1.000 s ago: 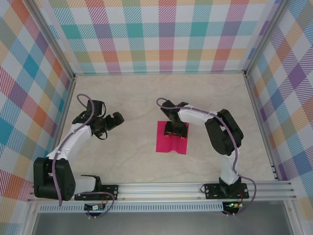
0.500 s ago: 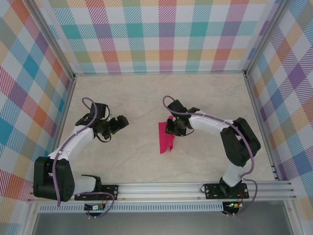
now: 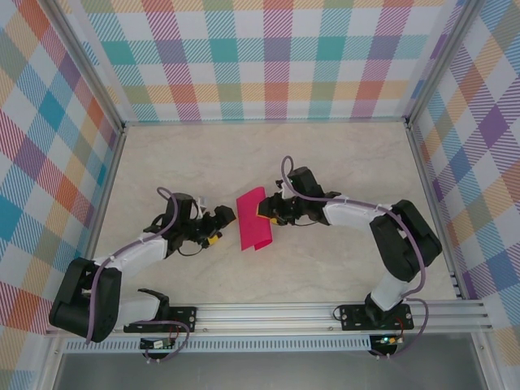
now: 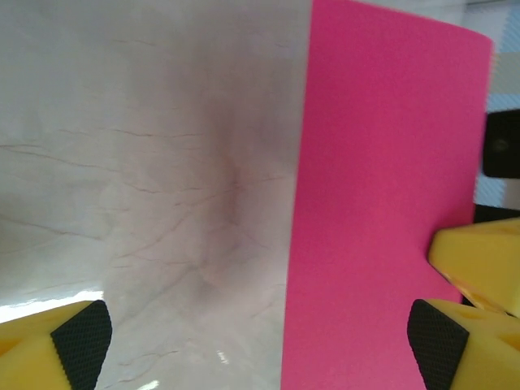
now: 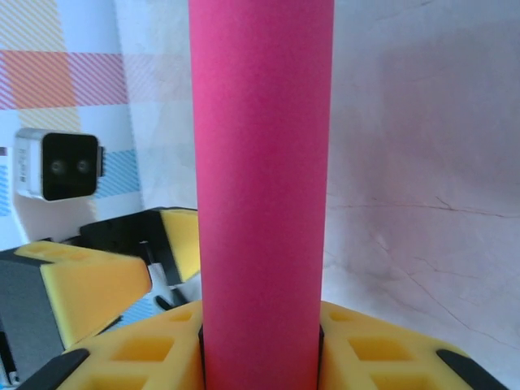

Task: Fold a paper plane with a square sheet of paper (pick it up from the middle)
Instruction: First fold in half a square sheet of paper at the center of the table.

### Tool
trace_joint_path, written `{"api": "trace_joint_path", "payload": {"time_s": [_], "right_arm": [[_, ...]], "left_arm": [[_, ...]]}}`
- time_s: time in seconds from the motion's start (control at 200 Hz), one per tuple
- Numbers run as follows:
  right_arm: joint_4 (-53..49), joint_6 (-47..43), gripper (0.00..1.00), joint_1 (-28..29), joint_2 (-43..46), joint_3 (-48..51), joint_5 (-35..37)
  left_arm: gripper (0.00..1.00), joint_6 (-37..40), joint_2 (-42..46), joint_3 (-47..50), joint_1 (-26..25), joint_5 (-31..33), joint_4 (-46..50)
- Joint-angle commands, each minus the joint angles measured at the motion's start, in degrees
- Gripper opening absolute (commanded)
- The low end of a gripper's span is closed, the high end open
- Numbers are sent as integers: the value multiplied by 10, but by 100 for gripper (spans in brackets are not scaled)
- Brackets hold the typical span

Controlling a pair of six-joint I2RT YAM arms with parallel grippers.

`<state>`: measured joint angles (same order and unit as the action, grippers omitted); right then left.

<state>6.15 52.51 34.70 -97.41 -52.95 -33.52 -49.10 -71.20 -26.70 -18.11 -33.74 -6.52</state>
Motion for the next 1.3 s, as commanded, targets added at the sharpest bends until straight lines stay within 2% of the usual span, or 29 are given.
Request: {"api": "trace_joint_path", "payload": {"time_s": [0.0, 0.09, 0.23, 0.41, 0.575, 0.735, 0.88, 1.115, 1.295], "right_arm": [[91, 46, 35, -16, -25, 4, -84], [109, 59, 35, -23, -40, 4, -103], [133, 75, 35, -34, -43, 14, -114], [159, 94, 35, -42, -41, 20, -129], [160, 92, 35, -44, -48, 19, -136], [150, 82, 36, -46, -66, 20, -132], [143, 71, 36, -49, -80, 21, -123], [136, 62, 37, -57, -90, 21, -119], [137, 62, 38, -58, -94, 20, -123]], "left_arm": [[92, -53, -29, 8, -7, -57, -152], [82, -83, -61, 6, -10, -74, -224], [67, -82, -75, -11, -16, -75, -234], [63, -93, -123, -16, -28, -74, -257], [44, -109, -134, -25, -33, -71, -290], [31, -106, -147, -27, -38, -70, -307], [24, -109, -161, -29, -44, -64, -320], [24, -108, -164, -20, -46, -49, -327], [12, -107, -178, -26, -54, -42, -335]]}}
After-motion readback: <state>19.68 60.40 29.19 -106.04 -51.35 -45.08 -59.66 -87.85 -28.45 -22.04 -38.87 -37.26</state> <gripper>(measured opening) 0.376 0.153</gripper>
